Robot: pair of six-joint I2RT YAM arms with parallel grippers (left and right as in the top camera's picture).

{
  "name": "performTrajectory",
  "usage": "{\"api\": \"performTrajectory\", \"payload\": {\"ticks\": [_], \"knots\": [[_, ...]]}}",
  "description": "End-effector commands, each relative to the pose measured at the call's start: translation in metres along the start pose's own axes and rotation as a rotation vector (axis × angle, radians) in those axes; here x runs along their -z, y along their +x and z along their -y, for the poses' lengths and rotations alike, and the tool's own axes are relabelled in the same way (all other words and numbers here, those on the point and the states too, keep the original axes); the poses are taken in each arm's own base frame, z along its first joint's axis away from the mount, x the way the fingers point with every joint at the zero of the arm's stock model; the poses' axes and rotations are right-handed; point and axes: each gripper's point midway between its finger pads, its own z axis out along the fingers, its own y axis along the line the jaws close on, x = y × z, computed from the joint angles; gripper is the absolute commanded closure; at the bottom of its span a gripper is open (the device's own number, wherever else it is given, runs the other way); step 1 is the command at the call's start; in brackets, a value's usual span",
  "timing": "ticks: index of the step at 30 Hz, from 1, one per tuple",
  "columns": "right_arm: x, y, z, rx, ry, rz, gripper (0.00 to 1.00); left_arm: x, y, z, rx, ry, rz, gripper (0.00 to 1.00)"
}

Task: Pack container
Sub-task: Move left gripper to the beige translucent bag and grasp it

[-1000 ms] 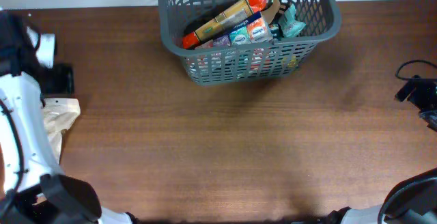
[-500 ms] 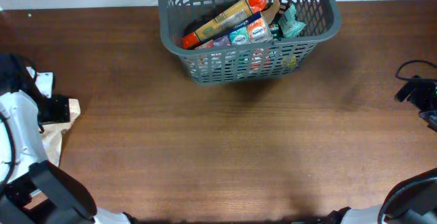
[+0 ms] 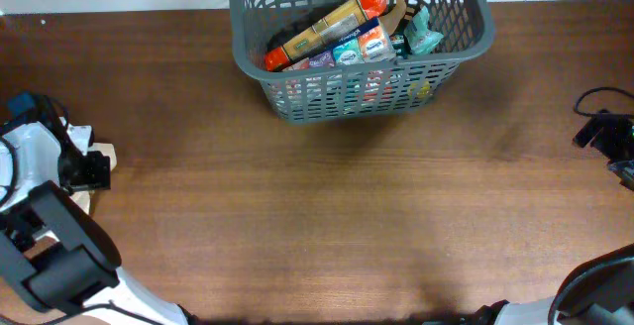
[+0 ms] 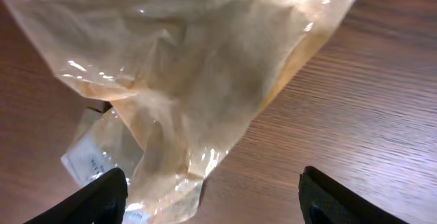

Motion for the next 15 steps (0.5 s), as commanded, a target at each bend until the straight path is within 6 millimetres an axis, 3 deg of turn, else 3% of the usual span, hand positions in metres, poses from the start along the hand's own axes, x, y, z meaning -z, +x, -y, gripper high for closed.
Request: {"api": "performTrajectory", "payload": {"ticks": [1,12,15], "knots": [[-0.002,0.001,0.001,-0.011,0.001,-0.007,0.01,-0.015,0.006,-0.005,-0.015,-0.019,-0.047,0.25],[-0.002,0.001,0.001,-0.011,0.0,-0.008,0.01,-0.046,0.01,-0.008,-0.013,-0.029,-0.108,0.26],[-0.002,0.001,0.001,-0.011,0.0,-0.008,0.01,-0.052,0.012,-0.006,-0.018,-0.02,-0.125,0.32]]}}
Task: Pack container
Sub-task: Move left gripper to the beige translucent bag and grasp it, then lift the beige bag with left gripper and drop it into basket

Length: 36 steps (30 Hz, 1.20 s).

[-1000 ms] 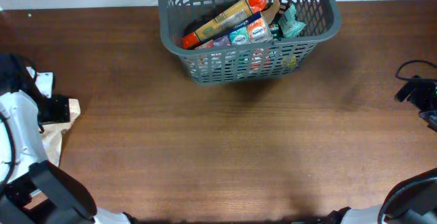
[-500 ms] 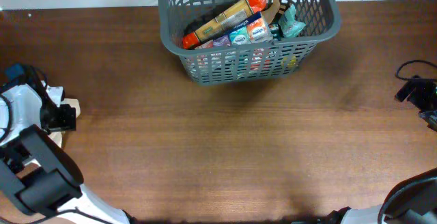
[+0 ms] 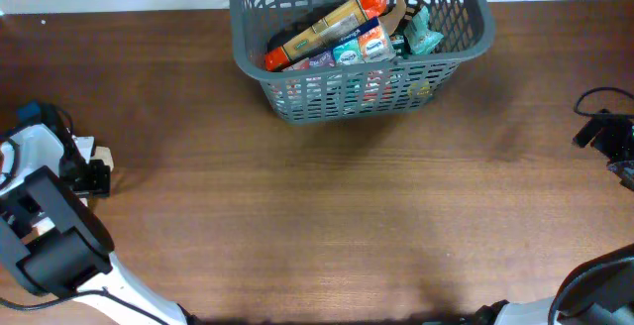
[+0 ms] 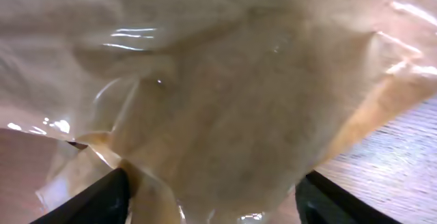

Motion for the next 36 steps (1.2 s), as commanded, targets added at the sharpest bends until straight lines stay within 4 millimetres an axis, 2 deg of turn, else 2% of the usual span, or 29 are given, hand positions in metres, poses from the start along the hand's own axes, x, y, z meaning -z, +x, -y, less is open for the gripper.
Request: {"api": "performTrajectory", "payload": {"ticks": [1,5,9,10,11,12,18,22,24,32,36], "knots": [[-0.002,0.001,0.001,-0.01,0.0,-0.008,0.01,-0.019,0.006,0.004,-0.024,0.014,-0.052,0.35],[-0.002,0.001,0.001,-0.01,0.0,-0.008,0.01,-0.025,0.007,0.007,-0.029,0.021,-0.066,0.52],[-0.002,0.001,0.001,-0.01,0.0,-0.008,0.01,-0.025,0.007,0.007,-0.029,0.021,-0.068,0.57],[-0.002,0.001,0.001,-0.01,0.0,-0.008,0.01,-0.025,0.007,0.007,-0.029,0.022,-0.068,0.62],[-0.002,0.001,0.001,-0.01,0.0,-0.008,0.01,-0.025,0.008,0.007,-0.029,0.023,-0.07,0.78],[-0.002,0.001,0.001,-0.01,0.0,-0.008,0.01,-0.025,0.008,0.008,-0.027,0.023,-0.07,0.98],[-0.002,0.001,0.001,-0.01,0.001,-0.007,0.01,-0.022,0.003,0.019,-0.019,0.039,-0.064,0.98],[-0.002,0.001,0.001,-0.01,0.001,-0.007,0.01,-0.01,-0.008,0.027,-0.026,0.031,-0.046,0.98],[-0.002,0.001,0.001,-0.01,0.0,-0.008,0.01,0.004,-0.02,0.032,-0.041,0.042,-0.018,0.98],[-0.002,0.001,0.001,-0.01,0.001,-0.007,0.01,0.081,-0.073,0.038,-0.097,0.016,0.131,0.98],[-0.002,0.001,0.001,-0.01,0.001,-0.007,0.01,0.097,-0.083,0.041,-0.109,0.005,0.166,0.98]]}}
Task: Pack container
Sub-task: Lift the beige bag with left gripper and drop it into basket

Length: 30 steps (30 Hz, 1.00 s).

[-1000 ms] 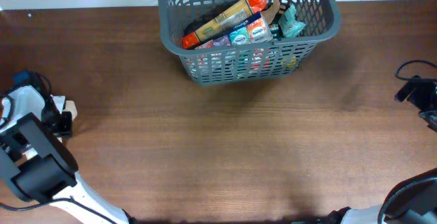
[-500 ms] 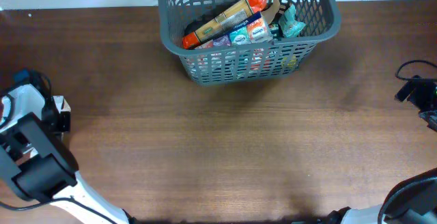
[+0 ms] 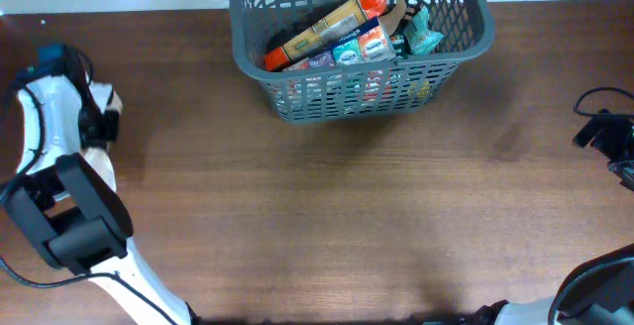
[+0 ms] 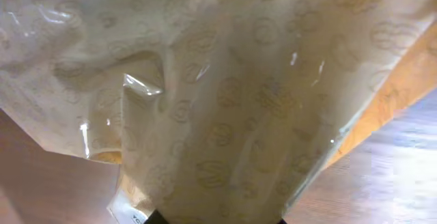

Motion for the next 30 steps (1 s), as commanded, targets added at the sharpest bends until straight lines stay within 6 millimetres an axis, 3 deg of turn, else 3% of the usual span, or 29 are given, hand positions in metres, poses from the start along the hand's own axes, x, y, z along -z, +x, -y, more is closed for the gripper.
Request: {"api": "performTrajectory", "payload": {"ticks": [1,9,14,17,23,30], "knots": [[-0.002,0.001,0.001,-0.011,0.0,-0.008,0.01,0.009,-0.007,0.002,0.012,0.009,0.024,0.98],[-0.002,0.001,0.001,-0.011,0.0,-0.008,0.01,0.015,-0.011,0.012,0.009,0.066,0.049,0.98],[-0.002,0.001,0.001,-0.011,0.001,-0.007,0.01,0.047,-0.034,0.019,-0.016,0.061,0.125,0.98],[-0.002,0.001,0.001,-0.011,0.0,-0.008,0.01,0.078,-0.052,0.025,-0.042,0.042,0.196,0.98],[-0.002,0.001,0.001,-0.011,0.0,-0.008,0.01,0.163,-0.095,0.046,-0.124,-0.015,0.419,0.98],[-0.002,0.001,0.001,-0.011,0.0,-0.008,0.01,0.262,-0.121,0.084,-0.284,-0.089,0.678,0.98]]}}
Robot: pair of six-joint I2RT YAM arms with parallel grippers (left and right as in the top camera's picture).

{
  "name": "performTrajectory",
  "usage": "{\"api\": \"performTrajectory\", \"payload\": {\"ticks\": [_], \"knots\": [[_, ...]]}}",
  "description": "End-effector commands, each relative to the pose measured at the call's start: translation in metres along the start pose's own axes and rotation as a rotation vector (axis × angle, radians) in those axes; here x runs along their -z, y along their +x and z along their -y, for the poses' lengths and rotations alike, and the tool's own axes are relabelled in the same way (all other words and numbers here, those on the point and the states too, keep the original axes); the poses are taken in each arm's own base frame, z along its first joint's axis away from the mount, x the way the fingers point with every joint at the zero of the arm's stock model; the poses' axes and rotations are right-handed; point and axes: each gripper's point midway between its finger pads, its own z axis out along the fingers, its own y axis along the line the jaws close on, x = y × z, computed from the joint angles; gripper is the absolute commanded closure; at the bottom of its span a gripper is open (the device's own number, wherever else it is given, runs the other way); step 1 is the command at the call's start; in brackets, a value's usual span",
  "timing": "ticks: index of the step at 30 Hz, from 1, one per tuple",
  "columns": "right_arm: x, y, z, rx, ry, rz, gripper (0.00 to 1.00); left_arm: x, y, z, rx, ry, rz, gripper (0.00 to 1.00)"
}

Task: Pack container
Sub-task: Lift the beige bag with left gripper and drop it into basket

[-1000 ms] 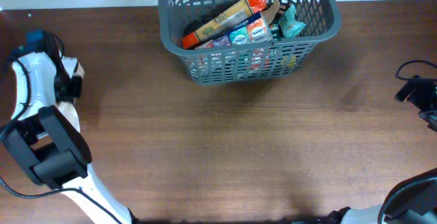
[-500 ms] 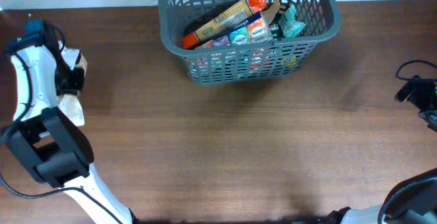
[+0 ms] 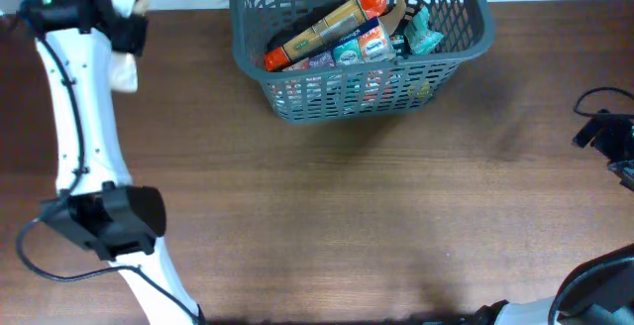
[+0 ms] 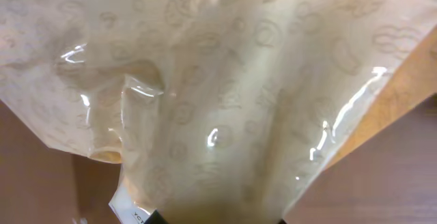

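Note:
My left gripper is at the far left of the table, shut on a pale crinkly plastic bag that hangs below it, left of the grey mesh basket. In the left wrist view the bag fills nearly the whole frame. It hides all but two dark finger corners at the bottom edge, either side of the left gripper. The basket holds a long orange packet, small blue packs and a teal packet. A dark part of the right arm sits at the right edge; its jaws are not readable.
The brown wooden table spreads in front of the basket. The left arm's white link runs from its base up the left side. A cable loops by the right arm at the right edge.
My left gripper, still shut on the bag, has moved from the left edge toward the far left corner, closer to the basket's level. The right arm has not moved.
First my left gripper stood open just above the bag lying at the table's left edge. Then it was lower, with the bag between its open fingers. By 1.0 s ago it had shut on the bag and held it farther back, and now farther still.

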Motion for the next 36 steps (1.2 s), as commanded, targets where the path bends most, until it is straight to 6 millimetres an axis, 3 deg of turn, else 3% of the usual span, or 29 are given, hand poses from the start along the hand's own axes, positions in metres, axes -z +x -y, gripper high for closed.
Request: {"api": "performTrajectory", "payload": {"ticks": [1,4,8,17,22,25,34,35,36], "knots": [[-0.002,0.001,0.001,-0.011,0.0,-0.008,0.01,0.043,-0.041,0.016,-0.142,-0.024,0.147,0.98],[-0.002,0.001,0.001,-0.011,0.001,-0.007,0.01,0.084,-0.078,0.044,-0.297,-0.052,0.288,0.98],[-0.002,0.001,0.001,-0.011,0.001,-0.007,0.01,0.118,-0.108,0.083,-0.457,-0.061,0.417,0.98],[-0.002,0.001,0.001,-0.011,0.001,-0.007,0.01,0.144,-0.126,0.178,-0.752,0.085,0.567,0.98],[-0.002,0.001,0.001,-0.011,0.001,-0.007,0.01,0.133,-0.121,0.218,-0.862,0.267,0.621,0.99],[-0.002,0.001,0.001,-0.011,0.001,-0.007,0.01,0.115,-0.118,0.241,-0.912,0.354,0.631,0.99],[-0.002,0.001,0.001,-0.011,0.0,-0.008,0.01,0.016,-0.099,0.291,-0.883,0.514,0.467,0.97],[-0.002,0.001,0.001,-0.011,0.0,-0.008,0.01,0.009,-0.097,0.293,-0.856,0.527,0.445,0.77],[-0.002,0.001,0.001,-0.011,0.0,-0.008,0.01,0.005,-0.096,0.295,-0.836,0.535,0.431,0.46]]}}
